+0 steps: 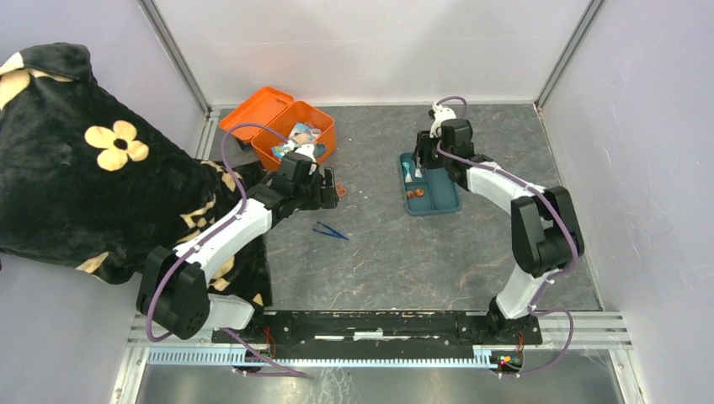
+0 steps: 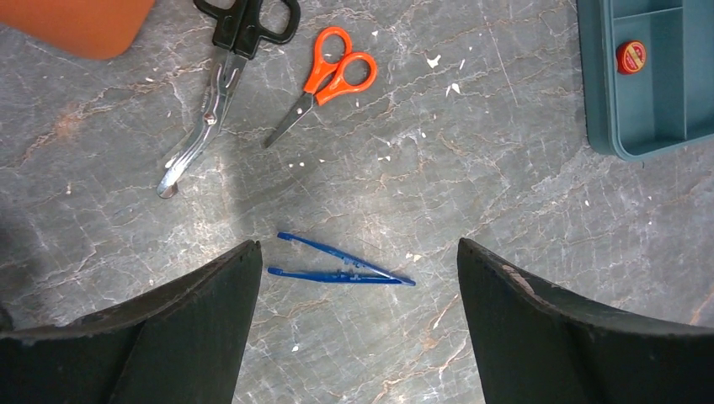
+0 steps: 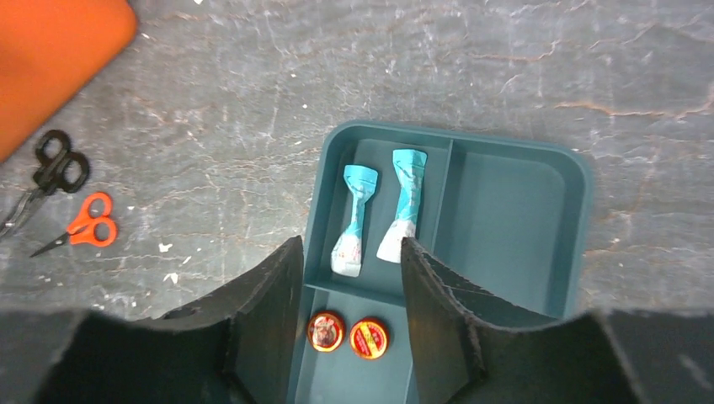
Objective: Organize the medicine kit
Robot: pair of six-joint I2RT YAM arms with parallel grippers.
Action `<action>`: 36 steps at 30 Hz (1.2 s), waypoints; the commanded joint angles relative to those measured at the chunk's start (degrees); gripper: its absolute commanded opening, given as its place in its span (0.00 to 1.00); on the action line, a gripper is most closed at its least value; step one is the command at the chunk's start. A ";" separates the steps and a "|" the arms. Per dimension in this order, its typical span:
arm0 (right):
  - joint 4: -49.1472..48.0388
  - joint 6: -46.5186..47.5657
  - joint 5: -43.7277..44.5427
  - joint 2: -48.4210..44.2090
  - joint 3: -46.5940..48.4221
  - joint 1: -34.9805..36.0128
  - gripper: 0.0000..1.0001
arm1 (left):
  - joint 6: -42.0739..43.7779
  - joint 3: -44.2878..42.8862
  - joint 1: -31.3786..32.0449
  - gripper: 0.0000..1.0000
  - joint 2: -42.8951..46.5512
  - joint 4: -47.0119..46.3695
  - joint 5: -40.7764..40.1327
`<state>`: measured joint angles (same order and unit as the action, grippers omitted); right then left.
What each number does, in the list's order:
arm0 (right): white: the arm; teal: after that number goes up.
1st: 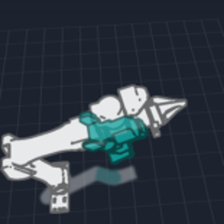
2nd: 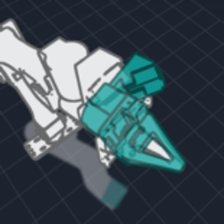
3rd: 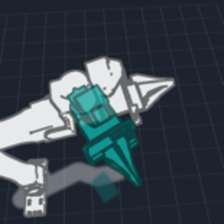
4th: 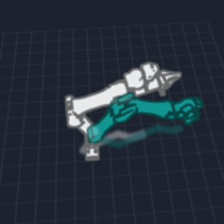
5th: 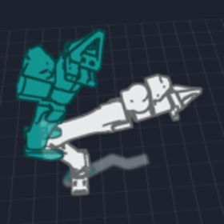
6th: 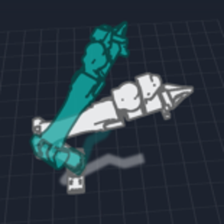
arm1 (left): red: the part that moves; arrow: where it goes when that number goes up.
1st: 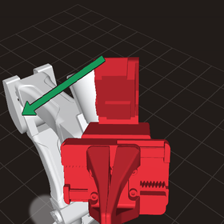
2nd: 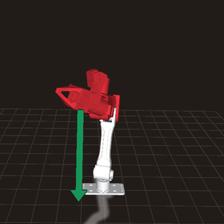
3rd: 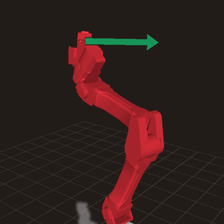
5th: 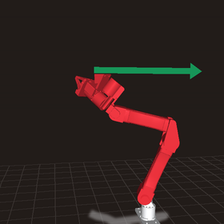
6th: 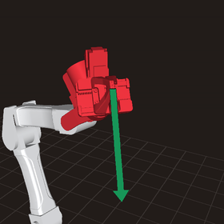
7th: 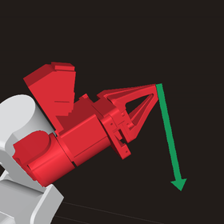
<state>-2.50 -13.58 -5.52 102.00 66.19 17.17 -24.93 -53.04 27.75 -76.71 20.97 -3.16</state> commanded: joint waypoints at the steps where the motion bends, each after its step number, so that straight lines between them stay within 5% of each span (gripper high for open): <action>1: -2.61 -1.03 2.30 -8.28 -3.26 -1.87 0.54 | 1.37 0.50 -0.15 0.91 1.72 -0.22 -3.12; 15: -7.56 -5.98 4.95 -23.11 -15.41 -9.71 0.59 | 3.21 -8.92 -0.33 0.92 8.93 4.91 -14.37; 21: -8.50 0.06 -8.10 -24.46 -16.99 -8.87 0.62 | 0.44 -12.27 -0.40 0.93 7.68 1.79 -14.31; 24: -5.81 5.13 -5.75 -24.84 -16.00 -3.65 0.63 | -1.70 -13.23 -3.14 0.97 5.98 0.09 -11.69; 28: -1.57 11.65 -2.89 -22.87 -13.40 6.86 0.66 | -5.25 -12.29 -14.29 0.95 3.31 -2.21 1.67; 36: 2.10 18.07 -6.08 -12.23 -7.75 24.86 0.69 | -1.75 -9.42 -17.15 0.95 5.98 -3.36 0.28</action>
<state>-3.55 -1.19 -10.26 84.42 53.58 36.47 -27.00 -63.77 10.44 -73.34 21.04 -5.23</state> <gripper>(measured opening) 0.687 0.949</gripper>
